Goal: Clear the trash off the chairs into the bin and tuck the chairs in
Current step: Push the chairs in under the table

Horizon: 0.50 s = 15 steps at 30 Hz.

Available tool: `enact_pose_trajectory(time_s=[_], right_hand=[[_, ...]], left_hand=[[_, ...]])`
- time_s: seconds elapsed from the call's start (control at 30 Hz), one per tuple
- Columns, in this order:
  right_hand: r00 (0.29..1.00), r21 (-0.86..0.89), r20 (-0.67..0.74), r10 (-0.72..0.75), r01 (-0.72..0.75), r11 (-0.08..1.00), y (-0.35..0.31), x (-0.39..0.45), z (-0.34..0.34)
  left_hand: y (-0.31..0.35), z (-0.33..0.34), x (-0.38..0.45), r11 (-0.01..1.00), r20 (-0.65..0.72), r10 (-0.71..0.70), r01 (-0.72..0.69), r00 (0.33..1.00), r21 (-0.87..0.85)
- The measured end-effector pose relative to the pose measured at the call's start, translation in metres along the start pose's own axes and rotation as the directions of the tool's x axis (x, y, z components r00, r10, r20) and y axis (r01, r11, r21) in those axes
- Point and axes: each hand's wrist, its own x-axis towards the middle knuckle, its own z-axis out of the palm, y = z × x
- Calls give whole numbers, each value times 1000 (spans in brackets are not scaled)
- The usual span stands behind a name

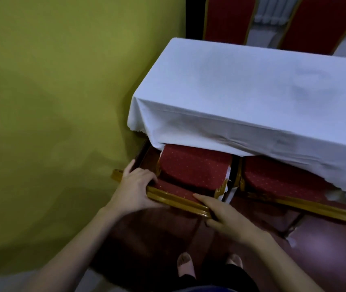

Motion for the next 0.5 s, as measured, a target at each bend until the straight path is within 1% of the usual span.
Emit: enact_pose_trajectory(time_s=[0.07,0.13,0.2,0.3,0.37,0.5], right_hand=[[997,-27,-75,21,-23,999,4,2,-11],[995,-11,-93,24,-25,1000,8,4,-19],[993,-10,-104,47,-48,999,8,9,-29],[988,-68,-136,68,-78,995,5,18,-45],[982,-105,-172,77,-96,990,5,23,-48],[954,-93,-265,138,-168,981,5,24,-35]], left_hand=[[1,2,18,1000,-12,6,-6,1000,2],[2,6,30,1000,20,-10,9,1000,22],[1,4,41,999,23,-8,8,1000,31],[2,-2,59,1000,29,-6,6,1000,23],[2,-3,64,1000,16,-9,9,1000,10],[2,3,62,1000,-47,-7,7,999,3]])
